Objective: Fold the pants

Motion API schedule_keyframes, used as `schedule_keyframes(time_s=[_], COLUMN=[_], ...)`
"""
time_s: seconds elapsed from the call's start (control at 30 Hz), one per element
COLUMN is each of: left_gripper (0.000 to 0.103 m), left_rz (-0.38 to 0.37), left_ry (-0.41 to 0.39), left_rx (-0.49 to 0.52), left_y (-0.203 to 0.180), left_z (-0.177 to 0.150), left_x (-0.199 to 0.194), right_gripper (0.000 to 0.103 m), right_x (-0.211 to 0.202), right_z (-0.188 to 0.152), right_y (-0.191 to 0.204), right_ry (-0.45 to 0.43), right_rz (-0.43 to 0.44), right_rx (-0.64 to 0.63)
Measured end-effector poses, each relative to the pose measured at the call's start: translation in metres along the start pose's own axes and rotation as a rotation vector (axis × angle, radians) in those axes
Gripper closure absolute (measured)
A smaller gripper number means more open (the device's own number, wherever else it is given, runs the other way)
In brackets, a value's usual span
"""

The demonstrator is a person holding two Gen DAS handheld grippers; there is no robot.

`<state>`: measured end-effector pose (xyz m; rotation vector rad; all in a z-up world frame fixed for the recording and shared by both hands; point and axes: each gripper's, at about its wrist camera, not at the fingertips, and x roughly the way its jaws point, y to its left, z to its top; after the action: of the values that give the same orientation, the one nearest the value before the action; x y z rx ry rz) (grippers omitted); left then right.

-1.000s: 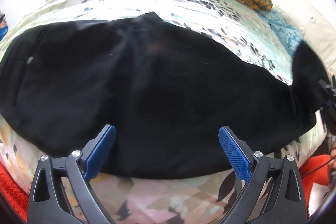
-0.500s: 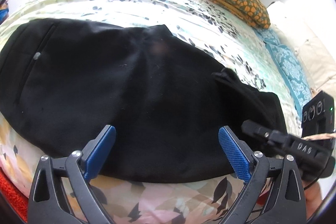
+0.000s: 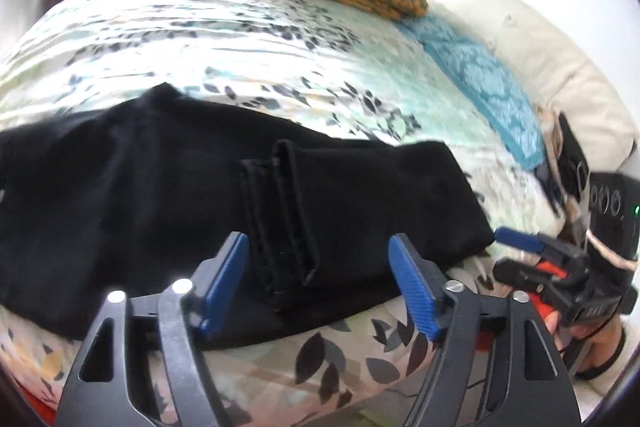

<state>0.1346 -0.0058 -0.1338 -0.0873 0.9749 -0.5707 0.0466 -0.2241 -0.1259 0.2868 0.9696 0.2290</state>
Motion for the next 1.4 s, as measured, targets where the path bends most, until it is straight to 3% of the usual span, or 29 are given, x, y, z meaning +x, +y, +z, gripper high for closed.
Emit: schedule_keyframes(time_s=[0.13, 0.23, 0.37, 0.5, 0.57, 0.63, 0.77, 0.8, 0.87, 0.9, 1.0, 1.07, 1.13, 1.23, 1.33, 1.4], left_gripper=[0.054, 0.1, 0.101, 0.101, 0.101, 0.101, 0.1, 0.1, 0.1, 0.099, 0.091, 0.06, 0.041, 0.039, 0.039, 0.039], left_rz=[0.093, 0.108, 0.114, 0.139, 0.137, 0.135, 0.149, 0.147, 0.14, 0.134, 0.148, 0.186, 0.258, 0.273, 0.151, 0.058], left_ry=[0.082, 0.129, 0.132, 0.117, 0.123, 0.124, 0.136, 0.135, 0.139, 0.139, 0.134, 0.12, 0.06, -0.04, -0.099, -0.074], left_rx=[0.007, -0.005, -0.048, -0.088, -0.091, -0.085, -0.052, -0.062, -0.086, -0.09, -0.075, -0.104, -0.135, -0.173, -0.165, -0.103], left_y=[-0.016, -0.018, -0.005, 0.02, 0.024, 0.021, 0.016, 0.018, 0.025, 0.026, 0.025, 0.03, 0.037, 0.042, 0.029, 0.011], left_z=[0.006, 0.002, -0.004, -0.012, -0.016, -0.016, -0.016, -0.017, -0.018, -0.018, -0.016, -0.013, -0.009, 0.0, 0.008, 0.009], left_x=[0.042, 0.056, 0.048, 0.031, 0.031, 0.036, 0.042, 0.042, 0.041, 0.039, 0.031, 0.022, 0.005, -0.019, -0.026, -0.015], right_gripper=[0.009, 0.009, 0.009, 0.009, 0.009, 0.009, 0.009, 0.009, 0.009, 0.009, 0.01, 0.01, 0.01, 0.01, 0.01, 0.01], right_x=[-0.006, -0.011, -0.019, -0.025, -0.025, -0.023, 0.003, 0.018, 0.063, 0.072, 0.052, 0.031, 0.021, 0.022, 0.018, 0.014], right_z=[0.005, 0.01, 0.011, 0.017, 0.02, 0.021, 0.023, 0.02, 0.005, -0.004, 0.001, 0.005, 0.004, -0.001, -0.001, 0.001], right_y=[-0.029, -0.036, -0.044, -0.057, -0.062, -0.059, -0.024, -0.018, -0.024, -0.026, -0.014, -0.018, -0.023, -0.026, -0.018, -0.007], right_ry=[-0.042, -0.085, -0.116, -0.127, -0.121, -0.125, -0.097, -0.042, 0.174, 0.197, 0.14, 0.06, 0.032, 0.056, 0.05, 0.026], right_rz=[-0.038, -0.033, -0.112, -0.333, -0.378, -0.331, -0.049, -0.018, 0.024, 0.014, 0.004, 0.024, 0.013, 0.0, 0.052, 0.113], right_rx=[0.093, 0.121, 0.108, 0.077, 0.057, 0.053, -0.037, -0.046, 0.012, 0.01, -0.058, -0.019, -0.005, -0.009, -0.012, -0.041])
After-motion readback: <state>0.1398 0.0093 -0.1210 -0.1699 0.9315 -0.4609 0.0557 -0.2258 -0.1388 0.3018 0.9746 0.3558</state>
